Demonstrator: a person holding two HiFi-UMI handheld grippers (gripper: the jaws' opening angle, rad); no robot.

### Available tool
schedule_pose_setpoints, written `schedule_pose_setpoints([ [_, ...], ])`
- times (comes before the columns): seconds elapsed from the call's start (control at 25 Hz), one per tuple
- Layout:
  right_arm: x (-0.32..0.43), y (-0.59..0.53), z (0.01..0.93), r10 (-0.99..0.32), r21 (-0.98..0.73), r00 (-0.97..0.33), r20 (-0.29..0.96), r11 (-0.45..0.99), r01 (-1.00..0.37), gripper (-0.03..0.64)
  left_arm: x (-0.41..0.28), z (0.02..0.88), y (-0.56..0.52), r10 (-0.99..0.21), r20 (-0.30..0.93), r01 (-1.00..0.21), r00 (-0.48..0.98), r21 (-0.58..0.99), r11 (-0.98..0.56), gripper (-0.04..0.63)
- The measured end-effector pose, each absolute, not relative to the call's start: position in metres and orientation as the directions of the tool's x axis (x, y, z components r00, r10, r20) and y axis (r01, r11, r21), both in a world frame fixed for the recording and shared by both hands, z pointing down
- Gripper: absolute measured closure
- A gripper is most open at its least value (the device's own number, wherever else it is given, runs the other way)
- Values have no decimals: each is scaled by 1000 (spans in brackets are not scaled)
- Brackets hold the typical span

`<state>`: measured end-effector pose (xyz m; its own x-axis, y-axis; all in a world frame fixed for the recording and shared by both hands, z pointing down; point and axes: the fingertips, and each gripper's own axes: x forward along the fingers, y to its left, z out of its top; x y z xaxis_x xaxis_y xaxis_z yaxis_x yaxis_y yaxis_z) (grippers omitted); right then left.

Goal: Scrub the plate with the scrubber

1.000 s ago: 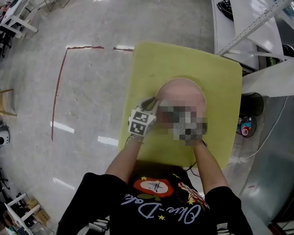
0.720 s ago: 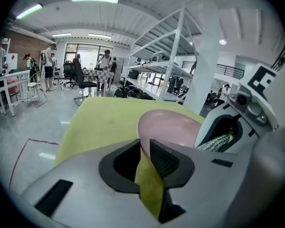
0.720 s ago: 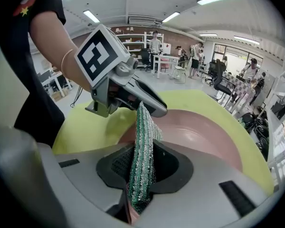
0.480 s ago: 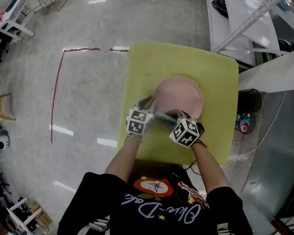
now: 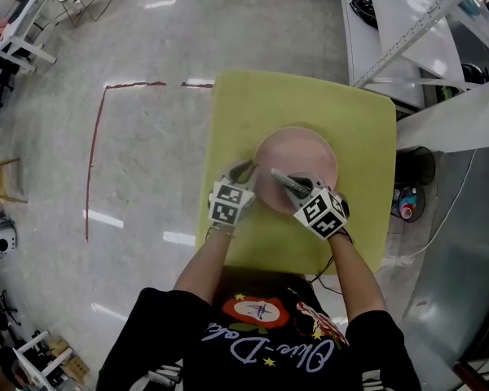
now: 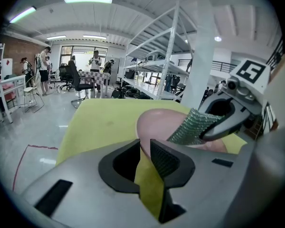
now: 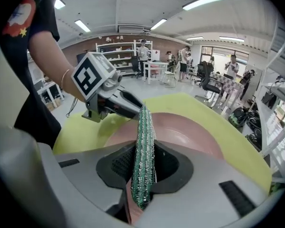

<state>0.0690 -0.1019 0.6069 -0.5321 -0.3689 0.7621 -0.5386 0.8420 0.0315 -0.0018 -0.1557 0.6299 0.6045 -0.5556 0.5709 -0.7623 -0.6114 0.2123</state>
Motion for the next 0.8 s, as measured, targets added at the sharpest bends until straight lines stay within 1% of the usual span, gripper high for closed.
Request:
schedule_pose_setpoints([
  [0.2,94,-137,606,-444,122,-458,770,808,-577,557,-3,631,-156,-556,578,-762,598,193,-619,535],
  [0.4,114,-165,608,-492,207,-382,782,784,-586,557,-2,631,-154,-548,585,-758,598,191,-623,534],
  [0.56,120,-179,609,-509,243,-353,786,777,-580,557,-2,630,-154,-547,586,-758,598,191,-624,534],
  [0.8,122,-182,620,-494,264,-325,806,792,-550,557,-3,630,-156,-542,585,-753,604,197,-627,534],
])
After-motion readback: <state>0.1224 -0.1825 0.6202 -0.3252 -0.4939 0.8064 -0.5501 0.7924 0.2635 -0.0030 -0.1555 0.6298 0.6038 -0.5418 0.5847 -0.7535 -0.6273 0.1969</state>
